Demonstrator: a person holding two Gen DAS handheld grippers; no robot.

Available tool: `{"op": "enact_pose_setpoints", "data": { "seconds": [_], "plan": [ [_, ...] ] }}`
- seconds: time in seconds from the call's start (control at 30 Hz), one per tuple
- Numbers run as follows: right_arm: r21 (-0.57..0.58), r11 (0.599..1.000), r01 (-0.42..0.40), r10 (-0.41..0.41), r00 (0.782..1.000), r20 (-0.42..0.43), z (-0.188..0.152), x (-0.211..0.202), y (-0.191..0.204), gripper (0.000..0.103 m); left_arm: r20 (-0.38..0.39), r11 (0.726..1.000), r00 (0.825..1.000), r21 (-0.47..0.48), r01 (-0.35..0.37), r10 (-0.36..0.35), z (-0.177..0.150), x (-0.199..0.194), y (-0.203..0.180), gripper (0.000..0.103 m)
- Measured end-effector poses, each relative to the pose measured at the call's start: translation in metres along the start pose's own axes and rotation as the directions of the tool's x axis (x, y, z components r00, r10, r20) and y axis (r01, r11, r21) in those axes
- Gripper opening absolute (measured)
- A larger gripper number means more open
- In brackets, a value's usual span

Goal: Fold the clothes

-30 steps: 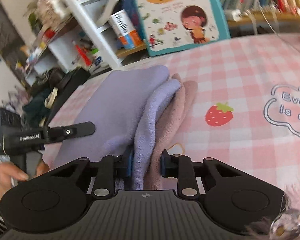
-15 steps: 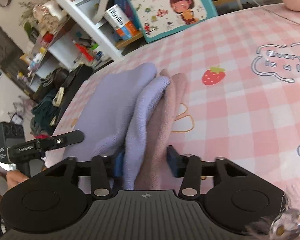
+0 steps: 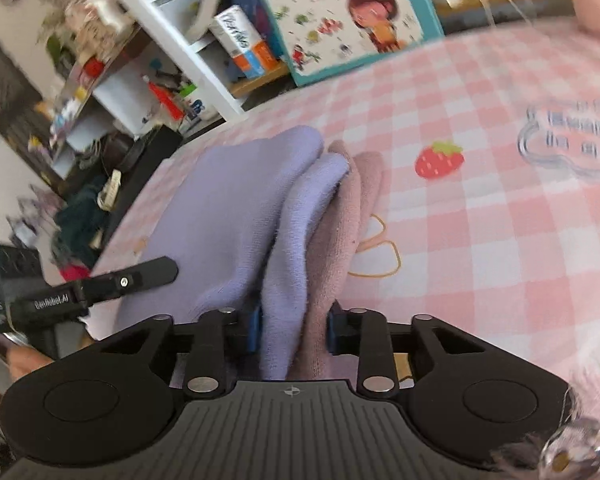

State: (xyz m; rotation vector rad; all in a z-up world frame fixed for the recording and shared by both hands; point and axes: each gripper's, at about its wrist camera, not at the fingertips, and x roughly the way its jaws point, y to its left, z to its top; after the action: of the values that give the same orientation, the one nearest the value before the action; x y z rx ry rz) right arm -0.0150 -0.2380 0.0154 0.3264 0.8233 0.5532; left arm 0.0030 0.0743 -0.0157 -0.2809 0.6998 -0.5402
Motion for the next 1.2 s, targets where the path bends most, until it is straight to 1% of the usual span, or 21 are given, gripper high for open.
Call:
{"op": "enact_pose_setpoints", "data": {
  "seconds": [0.07, 0.13, 0.2, 0.27, 0.3, 0.33, 0.4, 0.53, 0.57, 0.63, 0.73, 0.8, 0.87, 1.03, 1.2],
  "plan": [
    [-0.089, 0.995, 0.042, -0.040, 0.999, 0.025, -0.004, -0.002, 0.013, 0.022, 0.010, 0.997, 0.999, 0.068, -0.034, 0.033, -0.001, -0.003, -0.010, 0.069],
    [-0.112, 0.992, 0.057, -0.055, 0.998, 0.027, -0.005, -0.002, 0.016, 0.022, 0.013, 0.990, 0.998, 0.125, -0.061, 0.059, -0.001, -0.004, -0.018, 0.070],
    [-0.120, 0.990, 0.068, -0.065, 0.998, 0.025, -0.006, -0.002, 0.017, 0.023, -0.001, 0.996, 0.999, 0.084, -0.042, 0.043, 0.001, -0.003, -0.010, 0.070],
    [-0.061, 0.997, 0.047, -0.047, 0.999, 0.006, -0.004, 0.000, 0.008, 0.027, -0.015, 0.999, 1.000, 0.042, -0.025, 0.025, 0.002, -0.002, -0.003, 0.070],
    [-0.021, 0.999, 0.033, -0.034, 0.999, -0.006, -0.003, 0.002, 0.003, 0.032, -0.018, 1.000, 1.000, 0.014, -0.010, 0.010, 0.002, -0.002, 0.001, 0.071],
    [0.009, 1.000, 0.020, -0.020, 1.000, -0.015, -0.002, 0.003, -0.001, 0.034, -0.022, 1.000, 1.000, -0.013, 0.004, -0.005, 0.002, -0.001, 0.005, 0.071],
    [0.045, 0.999, -0.005, 0.006, 1.000, -0.024, 0.000, 0.006, -0.006, 0.038, -0.027, 0.997, 0.999, -0.068, 0.033, -0.035, 0.001, 0.000, 0.014, 0.071],
    [0.068, 0.997, -0.035, 0.037, 0.999, -0.016, 0.002, 0.009, -0.010, 0.038, -0.016, 0.986, 0.997, -0.149, 0.076, -0.080, -0.004, 0.005, 0.022, 0.071],
    [0.064, 0.997, -0.033, 0.034, 0.999, -0.012, 0.002, 0.010, -0.009, 0.037, -0.012, 0.986, 0.997, -0.147, 0.074, -0.076, -0.005, 0.005, 0.022, 0.071],
    [0.044, 0.999, -0.024, 0.024, 1.000, -0.002, 0.001, 0.010, -0.007, 0.031, -0.005, 0.992, 0.998, -0.116, 0.054, -0.055, -0.006, 0.004, 0.015, 0.070],
    [-0.018, 1.000, -0.008, 0.009, 1.000, 0.027, -0.002, 0.007, 0.001, 0.023, 0.016, 1.000, 1.000, -0.025, 0.010, -0.009, -0.008, 0.001, -0.001, 0.066],
    [-0.067, 0.998, 0.004, 0.000, 0.999, 0.054, -0.004, 0.004, 0.007, 0.022, 0.032, 0.999, 0.999, 0.030, -0.012, 0.011, -0.008, -0.002, -0.010, 0.065],
    [-0.100, 0.995, 0.006, 0.002, 0.997, 0.078, -0.006, 0.001, 0.012, 0.021, 0.040, 0.998, 0.999, 0.061, -0.022, 0.020, -0.007, -0.005, -0.014, 0.065],
    [-0.140, 0.990, 0.006, 0.012, 0.992, 0.124, -0.005, -0.002, 0.019, 0.021, 0.063, 0.997, 0.998, 0.073, -0.020, 0.015, 0.002, -0.009, -0.014, 0.064],
    [-0.171, 0.985, 0.009, 0.019, 0.987, 0.162, 0.009, -0.002, 0.024, 0.021, 0.092, 0.998, 0.996, 0.064, -0.009, 0.003, 0.016, -0.011, -0.011, 0.064]
  ]
}}
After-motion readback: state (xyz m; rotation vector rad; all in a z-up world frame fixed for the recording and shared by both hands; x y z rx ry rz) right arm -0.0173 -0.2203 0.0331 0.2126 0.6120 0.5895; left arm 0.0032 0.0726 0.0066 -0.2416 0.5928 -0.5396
